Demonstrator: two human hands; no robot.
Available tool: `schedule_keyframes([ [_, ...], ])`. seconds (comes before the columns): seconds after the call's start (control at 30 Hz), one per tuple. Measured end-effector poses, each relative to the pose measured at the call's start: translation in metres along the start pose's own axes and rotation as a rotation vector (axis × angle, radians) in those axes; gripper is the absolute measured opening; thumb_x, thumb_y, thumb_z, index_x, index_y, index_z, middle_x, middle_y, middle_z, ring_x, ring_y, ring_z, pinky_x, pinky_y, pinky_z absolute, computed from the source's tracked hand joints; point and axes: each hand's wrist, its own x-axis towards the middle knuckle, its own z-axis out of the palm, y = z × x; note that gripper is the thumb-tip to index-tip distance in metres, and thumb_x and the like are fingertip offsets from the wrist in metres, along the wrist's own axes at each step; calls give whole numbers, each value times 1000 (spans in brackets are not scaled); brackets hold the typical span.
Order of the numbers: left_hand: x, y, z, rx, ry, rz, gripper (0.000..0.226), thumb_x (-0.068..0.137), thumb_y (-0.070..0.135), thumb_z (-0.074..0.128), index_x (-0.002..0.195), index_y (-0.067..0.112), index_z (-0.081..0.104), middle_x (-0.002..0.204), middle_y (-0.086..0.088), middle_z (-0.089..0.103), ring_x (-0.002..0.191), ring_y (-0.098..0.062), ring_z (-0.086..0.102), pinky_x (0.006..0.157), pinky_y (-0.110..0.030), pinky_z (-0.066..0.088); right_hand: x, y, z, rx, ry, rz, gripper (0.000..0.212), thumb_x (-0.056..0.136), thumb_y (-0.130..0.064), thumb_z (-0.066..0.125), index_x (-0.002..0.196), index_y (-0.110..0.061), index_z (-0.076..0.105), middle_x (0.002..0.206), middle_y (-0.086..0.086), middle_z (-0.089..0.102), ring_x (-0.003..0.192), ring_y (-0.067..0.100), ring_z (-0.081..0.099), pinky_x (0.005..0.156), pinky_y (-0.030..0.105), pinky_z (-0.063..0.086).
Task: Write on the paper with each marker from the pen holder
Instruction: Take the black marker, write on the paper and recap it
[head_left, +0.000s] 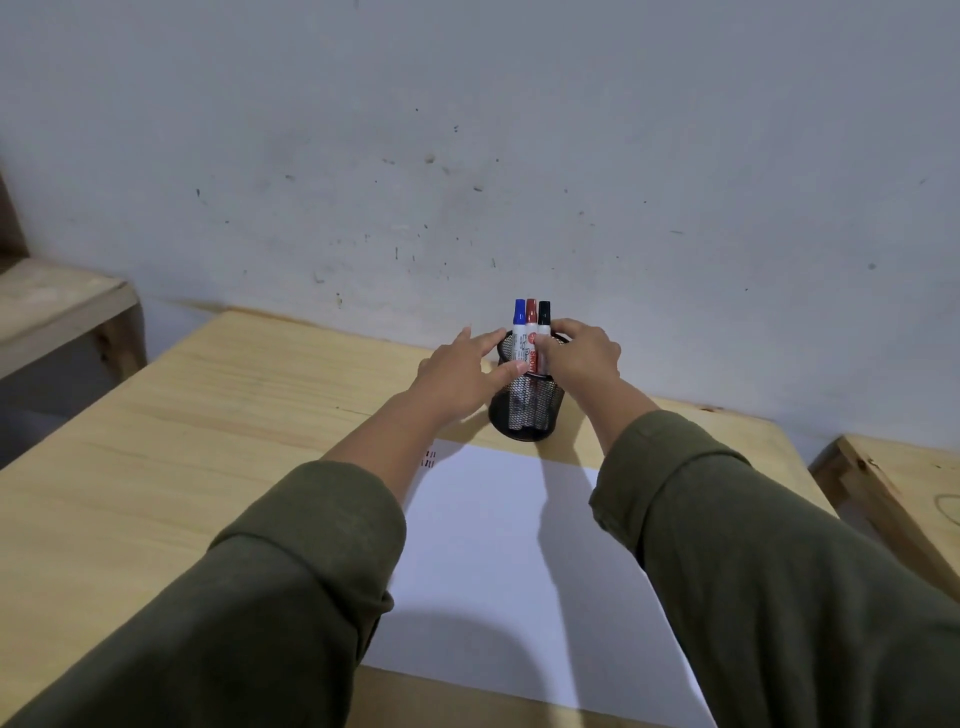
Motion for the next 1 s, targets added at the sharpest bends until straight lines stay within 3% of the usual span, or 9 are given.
schedule_keyframes([
  [0.17, 1, 1, -2, 8, -6, -7, 64, 85, 57, 48, 143, 38, 28, 158, -13, 13, 144, -32, 20, 116, -47, 19, 1, 2, 3, 137, 60, 30, 24, 82, -33, 64, 106, -28, 67, 122, 10, 60, 123, 30, 45, 98, 49, 43],
  [0.3, 0, 2, -1, 1, -4, -7, 64, 85, 57, 47, 143, 38, 28, 157, -13, 14, 144, -32, 19, 116, -47, 18, 3, 2, -2, 163, 101, 27, 11, 81, -36, 64, 90, -30, 61, 114, 6, 65, 117, 29, 53, 96, 50, 46],
  [0.43, 0, 1, 0, -8, -10, -19, 64, 85, 57, 46, 143, 38, 26, 158, -13, 13, 144, -31, 18, 116, -48, 17, 1, -6, -14, 208, 123, -16, 25, 84, -34, 64, 104, -18, 65, 111, 1, 68, 108, 24, 59, 95, 47, 47],
  [0.6, -7, 9, -7, -17, 3, -7, 66, 86, 53, 49, 145, 32, 26, 157, -11, 16, 146, -25, 11, 117, -49, 15, -6, -24, -38, 334, 151, -162, 22, 88, -26, 62, 106, -14, 66, 94, -3, 64, 92, 14, 59, 91, 32, 48],
  [0.7, -14, 20, -23, -138, 167, 74, 54, 91, 47, 46, 140, 26, 40, 151, -5, 35, 141, -22, 28, 113, -35, 22, -15, -36, -54, 347, 121, -253, 22, 87, -26, 63, 104, -13, 67, 93, -2, 66, 89, 13, 60, 88, 31, 49],
  [0.8, -27, 40, -45, -321, 333, 133, 42, 93, 40, 45, 130, 23, 53, 136, 3, 56, 126, -12, 47, 98, -20, 30, -33, -42, -66, 282, 25, -338, 24, 86, -24, 64, 106, -12, 67, 96, 0, 69, 93, 14, 64, 88, 29, 50],
  [0.9, -46, 54, -61, -403, 338, 185, 35, 92, 37, 50, 123, 25, 59, 123, 4, 64, 103, -4, 54, 87, -16, 34, -60, -39, -67, 226, -84, -392, 19, 86, -24, 64, 101, -14, 70, 96, 3, 73, 94, 17, 67, 89, 31, 51],
  [1.0, -67, 59, -67, -364, 252, 234, 29, 89, 31, 55, 116, 24, 65, 111, 5, 69, 94, -6, 57, 76, -6, 38, -86, -32, -64, 219, -149, -410, 14, 84, -25, 64, 95, -19, 71, 93, 1, 74, 92, 15, 68, 89, 31, 51],
])
